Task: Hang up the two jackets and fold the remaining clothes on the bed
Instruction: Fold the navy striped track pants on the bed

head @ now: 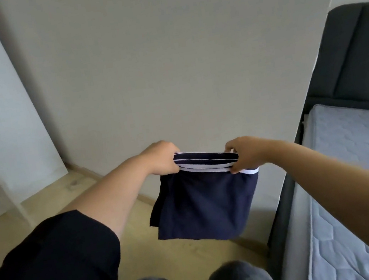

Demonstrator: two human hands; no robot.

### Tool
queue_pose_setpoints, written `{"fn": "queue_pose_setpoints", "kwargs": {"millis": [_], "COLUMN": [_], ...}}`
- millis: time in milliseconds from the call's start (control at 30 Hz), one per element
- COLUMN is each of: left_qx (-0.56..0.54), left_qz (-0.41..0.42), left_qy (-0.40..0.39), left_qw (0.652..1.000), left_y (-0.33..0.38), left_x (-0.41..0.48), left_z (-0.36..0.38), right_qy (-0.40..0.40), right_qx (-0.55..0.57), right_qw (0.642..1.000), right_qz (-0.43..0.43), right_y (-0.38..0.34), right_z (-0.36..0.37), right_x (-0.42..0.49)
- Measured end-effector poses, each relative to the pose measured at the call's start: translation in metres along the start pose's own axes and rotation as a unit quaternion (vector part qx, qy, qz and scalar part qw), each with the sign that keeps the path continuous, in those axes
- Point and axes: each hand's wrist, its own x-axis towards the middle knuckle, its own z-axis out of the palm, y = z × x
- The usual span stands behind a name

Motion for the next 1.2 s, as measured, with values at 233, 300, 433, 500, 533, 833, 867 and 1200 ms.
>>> {"fn": "queue_pose_setpoints", "kwargs": {"millis": [233, 300, 433, 500, 533, 833, 867, 1200], "left_qx": [-0.005, -0.015, -0.030, -0.053, -0.069, -0.143, -0.143, -0.041], "left_qz": [-0.028, -0.046, -0.086, -0.116, -0.130, -0.178, -0.190, -0.319], "left_qy": [-0.051, -0.058, -0.050, -0.047, -0.055, -0.054, -0.043, -0.015], "left_qw": [0.998, 0.997, 0.995, 0.991, 0.988, 0.972, 0.970, 0.947], "left_y": [-0.129, -0.166, -0.214, -0.229, -0.234, -0.231, -0.234, -0.326], "left_x": [0.081, 0.094, 0.099, 0.096, 0.094, 0.040, 0.028, -0.142], "left_z": [0.068, 0.070, 0.035, 0.000, -0.022, -0.271, -0.298, -0.486], "right_qy": [-0.056, -0.056, -0.058, -0.061, -0.063, -0.075, -0.075, -0.088], "right_qx": [0.026, 0.014, -0.017, -0.024, -0.024, -0.027, -0.024, 0.018], "right_qw": [0.997, 0.997, 0.993, 0.990, 0.988, 0.958, 0.954, 0.893], "right_qz": [-0.039, -0.059, -0.103, -0.126, -0.137, -0.277, -0.289, -0.442], "right_y": [-0.031, -0.049, -0.096, -0.120, -0.133, -0.271, -0.288, -0.510], "right_z": [0.064, 0.064, 0.027, -0.007, -0.028, -0.257, -0.281, -0.409], "right_x": [0.165, 0.204, 0.254, 0.269, 0.275, 0.284, 0.282, 0.257]}}
